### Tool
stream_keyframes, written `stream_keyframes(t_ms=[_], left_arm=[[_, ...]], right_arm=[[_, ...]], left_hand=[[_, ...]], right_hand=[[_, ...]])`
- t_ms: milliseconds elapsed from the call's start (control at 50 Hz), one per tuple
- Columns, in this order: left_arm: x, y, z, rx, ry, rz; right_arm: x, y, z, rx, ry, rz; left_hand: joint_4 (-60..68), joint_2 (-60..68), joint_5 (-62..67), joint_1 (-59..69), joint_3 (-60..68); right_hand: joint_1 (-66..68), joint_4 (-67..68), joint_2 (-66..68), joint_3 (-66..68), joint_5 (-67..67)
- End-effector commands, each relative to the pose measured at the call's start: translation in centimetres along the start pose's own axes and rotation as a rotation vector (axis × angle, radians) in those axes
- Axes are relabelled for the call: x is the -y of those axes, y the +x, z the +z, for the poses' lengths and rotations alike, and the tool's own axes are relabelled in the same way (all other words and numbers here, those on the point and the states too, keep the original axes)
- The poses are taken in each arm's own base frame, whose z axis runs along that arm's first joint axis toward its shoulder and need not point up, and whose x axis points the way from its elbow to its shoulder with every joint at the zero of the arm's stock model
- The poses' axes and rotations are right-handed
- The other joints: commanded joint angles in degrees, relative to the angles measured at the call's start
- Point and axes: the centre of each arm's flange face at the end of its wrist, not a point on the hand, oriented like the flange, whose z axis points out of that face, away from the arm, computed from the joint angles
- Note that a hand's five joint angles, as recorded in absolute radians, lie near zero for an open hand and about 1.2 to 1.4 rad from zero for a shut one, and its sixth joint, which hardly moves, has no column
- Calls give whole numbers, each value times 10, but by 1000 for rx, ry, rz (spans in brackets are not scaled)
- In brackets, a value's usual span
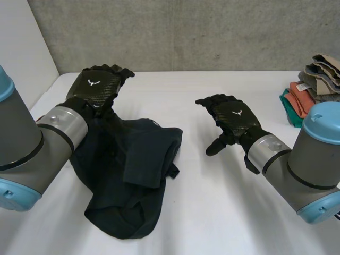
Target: Fold the laundry.
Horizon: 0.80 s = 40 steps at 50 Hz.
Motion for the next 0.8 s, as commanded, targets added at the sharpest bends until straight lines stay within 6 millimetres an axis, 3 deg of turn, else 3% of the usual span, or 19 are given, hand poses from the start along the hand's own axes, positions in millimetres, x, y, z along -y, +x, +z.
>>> stream_keyframes(t_ms=[20,140,260,560,800], left_arm=[[-11,-29,4,73,-69,148],[-47,-70,19,108,-193,376],[-84,-84,22,20,-307,513],[-148,-127,20,-48,-446,646],[-157,-123,31,-117,-344,581]], right_arm=[[-1,1,-1,4,-31,-53],[-10,-7,-3,32,-87,-119],[-19,-12,-3,47,-119,-152],[-27,-13,-1,56,-138,-167],[-30,-13,-1,57,-142,-192]], left_hand=[[-25,-31,-32,-16,-30],[129,123,123,139,125],[296,290,290,306,292],[236,230,230,246,232],[253,247,246,262,248]], right_hand=[[-29,-19,-19,-17,-27],[-29,-19,-19,-17,-27],[-29,-19,-19,-17,-27],[-29,-19,-19,-17,-27],[-29,-19,-19,-17,-27]])
